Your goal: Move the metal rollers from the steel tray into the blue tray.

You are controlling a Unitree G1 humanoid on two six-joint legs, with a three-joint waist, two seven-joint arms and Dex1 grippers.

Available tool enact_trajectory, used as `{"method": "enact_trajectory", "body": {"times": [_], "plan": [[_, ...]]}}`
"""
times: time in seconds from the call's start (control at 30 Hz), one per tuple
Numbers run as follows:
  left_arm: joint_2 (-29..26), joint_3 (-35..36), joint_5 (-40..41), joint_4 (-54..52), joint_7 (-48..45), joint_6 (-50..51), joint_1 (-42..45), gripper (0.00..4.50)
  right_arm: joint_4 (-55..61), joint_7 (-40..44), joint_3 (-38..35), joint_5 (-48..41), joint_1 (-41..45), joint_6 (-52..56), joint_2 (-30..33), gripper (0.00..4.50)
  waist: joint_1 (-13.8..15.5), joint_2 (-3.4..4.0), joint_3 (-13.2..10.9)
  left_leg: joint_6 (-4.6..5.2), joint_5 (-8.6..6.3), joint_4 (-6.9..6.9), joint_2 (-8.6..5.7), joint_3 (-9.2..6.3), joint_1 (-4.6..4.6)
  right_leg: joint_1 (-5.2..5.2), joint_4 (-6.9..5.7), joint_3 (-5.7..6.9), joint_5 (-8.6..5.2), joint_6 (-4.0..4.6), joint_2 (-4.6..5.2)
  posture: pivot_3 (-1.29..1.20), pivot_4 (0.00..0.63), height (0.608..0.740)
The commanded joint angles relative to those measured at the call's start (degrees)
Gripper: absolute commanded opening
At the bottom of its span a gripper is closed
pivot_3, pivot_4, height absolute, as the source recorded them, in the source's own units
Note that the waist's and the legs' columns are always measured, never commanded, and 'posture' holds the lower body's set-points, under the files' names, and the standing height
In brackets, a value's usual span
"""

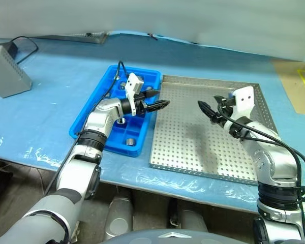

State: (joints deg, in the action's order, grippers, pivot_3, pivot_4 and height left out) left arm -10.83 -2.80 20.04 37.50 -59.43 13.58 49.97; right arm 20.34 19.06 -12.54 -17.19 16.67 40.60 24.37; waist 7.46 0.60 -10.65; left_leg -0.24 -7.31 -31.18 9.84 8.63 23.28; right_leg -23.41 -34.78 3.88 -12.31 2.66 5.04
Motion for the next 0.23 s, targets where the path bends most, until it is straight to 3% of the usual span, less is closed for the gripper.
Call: {"method": "enact_trajectory", "body": {"times": [0.03, 0.23], "plan": [[0.16, 0.94, 0.44, -1.08, -1.11, -0.29, 0.64, 4.02, 0.13, -5.51, -2.1, 3.08, -0.12, -2.26, -0.82, 3.36, -0.33, 0.0, 0.0, 0.0, 0.0, -0.01, 0.0, 0.0, -0.02, 0.02, 0.0, 0.0, 0.0, 0.01, 0.01, -0.01, 0.15, 0.74], [0.69, 1.11, 0.58, -3.49, -0.27, 0.09, -0.58, 4.02, -0.9, -6.9, -1.8, 3.62, -0.39, -1.88, -1.08, 3.36, -0.34, 0.01, 0.0, 0.33, -0.19, -0.05, -0.01, 0.01, -0.04, 0.1, 0.02, 0.0, 0.0, 0.04, 0.02, 0.04, 0.15, 0.74]]}}
